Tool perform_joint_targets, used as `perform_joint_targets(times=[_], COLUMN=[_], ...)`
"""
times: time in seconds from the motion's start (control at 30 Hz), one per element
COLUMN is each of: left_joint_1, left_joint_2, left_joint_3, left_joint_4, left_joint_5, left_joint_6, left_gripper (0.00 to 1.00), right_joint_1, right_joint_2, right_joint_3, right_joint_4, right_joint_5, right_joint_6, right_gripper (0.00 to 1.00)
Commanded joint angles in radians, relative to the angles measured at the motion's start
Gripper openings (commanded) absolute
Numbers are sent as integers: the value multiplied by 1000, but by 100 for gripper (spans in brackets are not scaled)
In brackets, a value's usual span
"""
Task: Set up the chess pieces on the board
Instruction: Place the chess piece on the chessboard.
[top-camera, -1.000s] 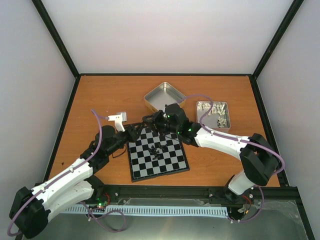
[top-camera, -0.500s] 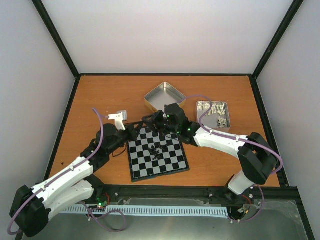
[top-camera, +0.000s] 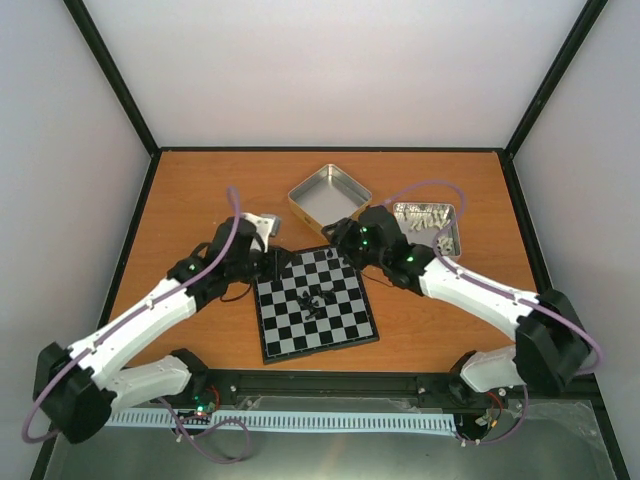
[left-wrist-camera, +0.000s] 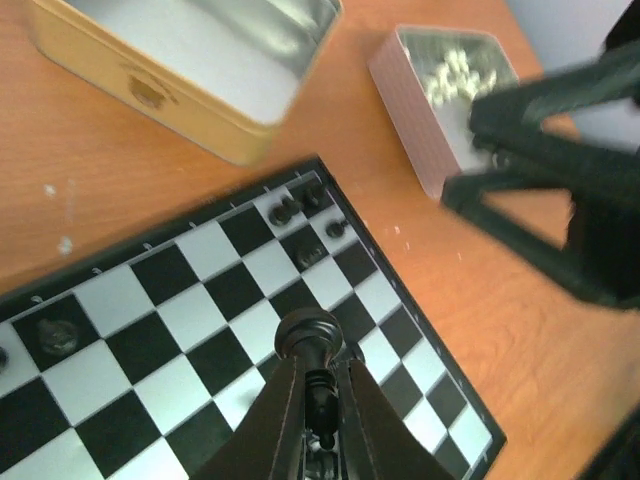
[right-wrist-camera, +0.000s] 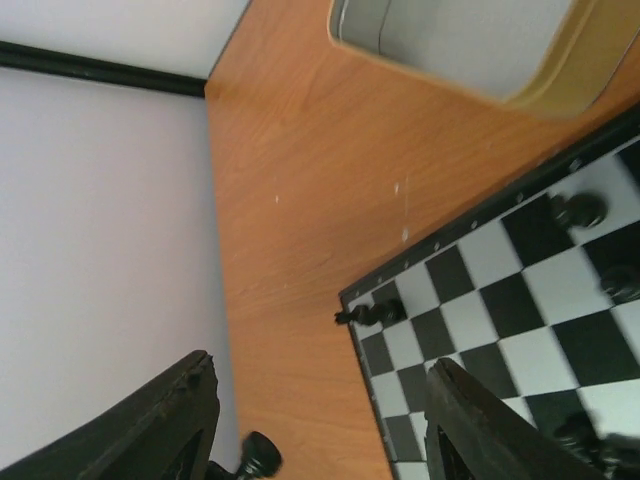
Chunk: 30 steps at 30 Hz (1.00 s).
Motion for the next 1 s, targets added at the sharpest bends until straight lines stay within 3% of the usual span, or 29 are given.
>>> perform_joint_targets(times=[0.0,0.13,0.5,0.77,0.97], left_joint_1=[3,4,5,5,6], left_joint_2=[120,210,358,368,404], left_joint_3=[167,237,311,296,292], left_joint_4=[-297,-397,-429,-405,-414], left_joint_5=[205,303,520,668,662], left_joint_6=[239,356,390,395,371], left_gripper=[1,1,1,1,3], right_joint_1=[-17,-21,-26,-28,-27], right_joint_2=[-112,-185,-283,-283,-283], right_joint_3=[-15,-43,-124,-130,-131], right_joint_4=[-150,-235,-278,-273,-274], right_joint_5=[161,250,286,285,287], right_joint_6=[-162,-210,-197,-201,-205], right_gripper=[57,57,57,57,57])
